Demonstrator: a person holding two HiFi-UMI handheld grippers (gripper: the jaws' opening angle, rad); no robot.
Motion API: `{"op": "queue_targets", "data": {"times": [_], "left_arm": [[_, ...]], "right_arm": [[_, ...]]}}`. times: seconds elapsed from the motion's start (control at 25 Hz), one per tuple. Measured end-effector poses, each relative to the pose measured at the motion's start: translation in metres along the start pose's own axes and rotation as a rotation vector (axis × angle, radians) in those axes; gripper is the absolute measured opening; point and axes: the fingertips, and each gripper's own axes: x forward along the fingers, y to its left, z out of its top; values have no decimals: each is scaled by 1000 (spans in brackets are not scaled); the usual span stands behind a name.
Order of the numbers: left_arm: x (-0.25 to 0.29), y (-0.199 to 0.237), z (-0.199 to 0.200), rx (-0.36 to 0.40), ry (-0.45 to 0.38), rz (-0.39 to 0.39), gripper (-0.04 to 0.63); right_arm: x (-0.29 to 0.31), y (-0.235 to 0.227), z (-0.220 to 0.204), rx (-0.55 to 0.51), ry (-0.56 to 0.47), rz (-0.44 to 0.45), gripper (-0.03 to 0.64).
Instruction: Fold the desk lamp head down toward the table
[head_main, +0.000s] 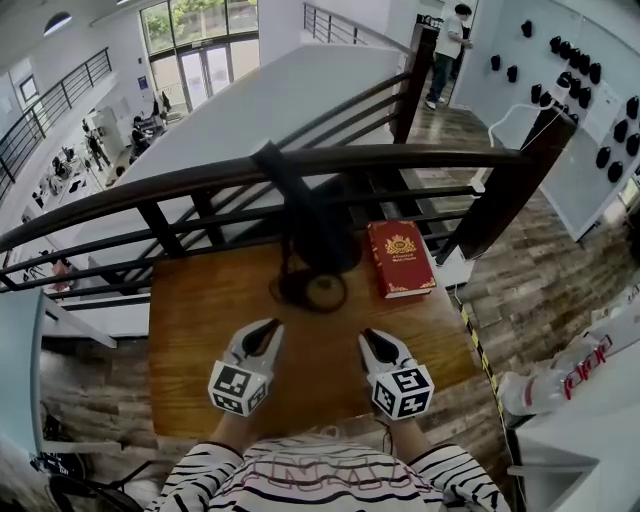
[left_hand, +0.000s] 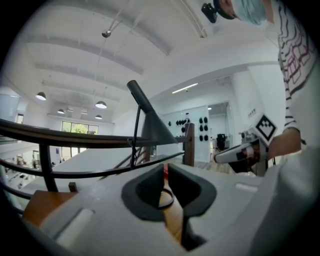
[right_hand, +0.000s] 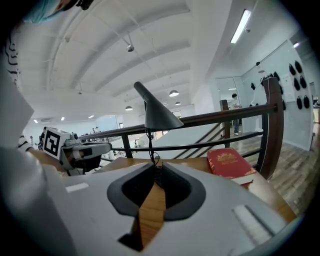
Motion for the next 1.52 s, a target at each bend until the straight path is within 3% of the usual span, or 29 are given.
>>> {"op": "queue_targets", "data": {"times": [0.08, 0.4, 0.72, 1.08, 1.52], "left_arm": [[-5, -1, -4, -7, -4, 24, 3], [-19, -19, -26, -60, 33, 53, 3], [-25, -49, -50, -99, 86, 24, 2], [-23, -70, -57, -101, 95, -7, 2], [-29, -64, -51, -91, 79, 15, 2]], "right_arm": [[-5, -1, -7, -1, 12, 3, 38], [-21, 4, -35, -16, 63, 39, 2], [-27, 17, -58, -16, 127, 95, 0], [-33, 20, -53, -56, 106, 99, 0], [-31, 22, -45, -59, 88, 93, 0]]}}
